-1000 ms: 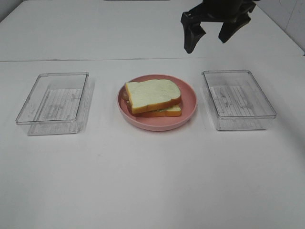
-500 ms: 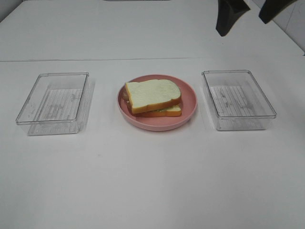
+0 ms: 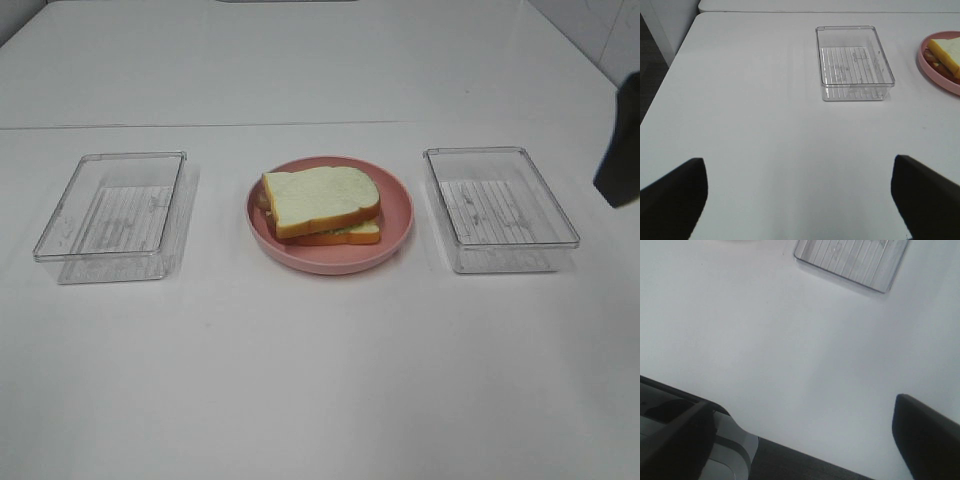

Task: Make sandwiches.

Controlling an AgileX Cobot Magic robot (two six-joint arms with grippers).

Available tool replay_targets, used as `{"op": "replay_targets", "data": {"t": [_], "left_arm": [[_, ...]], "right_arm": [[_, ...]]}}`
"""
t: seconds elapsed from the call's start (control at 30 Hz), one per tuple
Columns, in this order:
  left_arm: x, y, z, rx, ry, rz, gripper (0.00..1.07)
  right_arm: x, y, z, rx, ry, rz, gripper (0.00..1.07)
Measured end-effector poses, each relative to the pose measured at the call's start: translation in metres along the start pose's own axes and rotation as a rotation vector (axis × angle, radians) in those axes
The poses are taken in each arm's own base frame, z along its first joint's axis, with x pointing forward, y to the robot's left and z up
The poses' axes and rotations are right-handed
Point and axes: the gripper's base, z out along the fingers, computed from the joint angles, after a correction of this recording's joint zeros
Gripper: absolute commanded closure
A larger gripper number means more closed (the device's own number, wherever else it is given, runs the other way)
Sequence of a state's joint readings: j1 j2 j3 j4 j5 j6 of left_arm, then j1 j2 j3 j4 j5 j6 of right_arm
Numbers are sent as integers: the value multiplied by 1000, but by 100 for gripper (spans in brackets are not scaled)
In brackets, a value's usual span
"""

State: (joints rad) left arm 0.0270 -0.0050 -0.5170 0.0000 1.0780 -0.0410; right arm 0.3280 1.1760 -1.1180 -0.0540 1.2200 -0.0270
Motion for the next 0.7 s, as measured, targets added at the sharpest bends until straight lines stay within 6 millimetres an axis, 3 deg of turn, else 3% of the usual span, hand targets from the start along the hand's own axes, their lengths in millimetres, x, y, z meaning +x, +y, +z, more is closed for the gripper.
{"op": "replay_targets", "data": {"t": [0.03,0.1,0.13,0.27,0.33,0.57,0.7], "left_arm": [[0,0,0,0,0,0,16],[0,0,0,0,0,0,16],[0,0,0,0,0,0,16],[0,0,0,0,0,0,16],[0,0,0,0,0,0,16],[0,0,0,0,0,0,16],[0,0,0,0,0,0,16]], "right_arm": [[16,0,1,6,4,-2,13],[23,0,1,10,2,-2,13],[40,0,2,15,0,-3,13],[63,1,3,20,-13,7,13],[86,2,4,24,-36,33,14],[126,1,-1,44,-136,81,14],[152,-5,1,95,-214,203,14]]}}
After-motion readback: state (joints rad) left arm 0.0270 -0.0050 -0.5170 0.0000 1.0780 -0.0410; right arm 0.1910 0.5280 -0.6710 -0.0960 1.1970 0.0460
